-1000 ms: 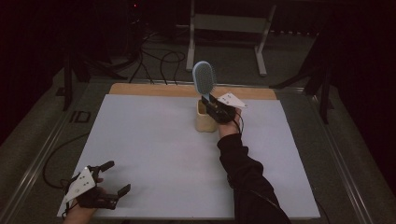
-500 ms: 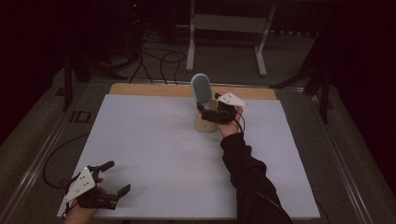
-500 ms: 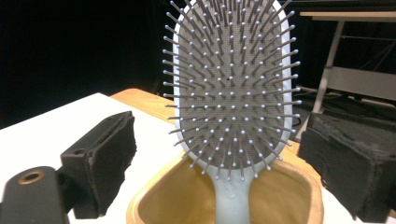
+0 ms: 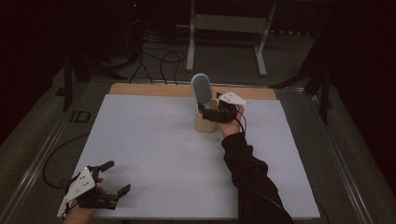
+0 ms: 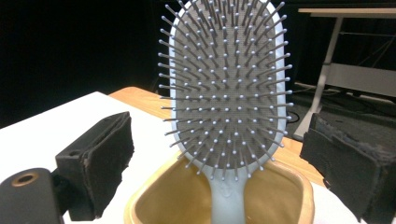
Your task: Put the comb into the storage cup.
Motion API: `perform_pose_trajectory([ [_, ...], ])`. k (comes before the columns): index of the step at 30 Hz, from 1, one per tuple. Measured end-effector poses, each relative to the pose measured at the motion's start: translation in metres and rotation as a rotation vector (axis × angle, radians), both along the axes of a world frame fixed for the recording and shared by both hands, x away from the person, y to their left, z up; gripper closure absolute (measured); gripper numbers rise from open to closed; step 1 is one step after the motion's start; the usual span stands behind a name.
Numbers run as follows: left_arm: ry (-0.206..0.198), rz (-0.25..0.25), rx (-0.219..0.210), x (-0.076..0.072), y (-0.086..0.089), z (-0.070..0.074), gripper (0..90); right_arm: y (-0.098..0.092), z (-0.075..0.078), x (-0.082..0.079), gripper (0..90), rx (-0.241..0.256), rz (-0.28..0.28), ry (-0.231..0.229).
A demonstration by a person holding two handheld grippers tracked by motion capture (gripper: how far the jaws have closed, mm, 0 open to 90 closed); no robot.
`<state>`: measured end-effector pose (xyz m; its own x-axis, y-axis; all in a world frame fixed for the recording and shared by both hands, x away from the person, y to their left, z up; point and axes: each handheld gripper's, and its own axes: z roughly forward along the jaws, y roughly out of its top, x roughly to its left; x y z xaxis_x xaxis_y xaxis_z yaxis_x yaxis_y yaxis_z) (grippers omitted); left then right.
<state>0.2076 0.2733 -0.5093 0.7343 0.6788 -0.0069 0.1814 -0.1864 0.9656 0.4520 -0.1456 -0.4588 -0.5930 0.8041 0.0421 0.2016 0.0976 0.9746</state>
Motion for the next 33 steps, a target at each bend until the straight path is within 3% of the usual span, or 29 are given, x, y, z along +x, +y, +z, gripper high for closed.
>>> perform_pose_trajectory([
  [17, 0.004, -0.007, 0.002, 0.003, -0.002, 0.000, 0.0, -0.012, 0.006, 0.000, 8.6, -0.030, 0.010, 0.047],
  [33, 0.006, 0.002, 0.000, 0.000, -0.001, -0.001, 0.0, -0.039, 0.010, -0.029, 8.6, -0.030, 0.022, 0.064],
])
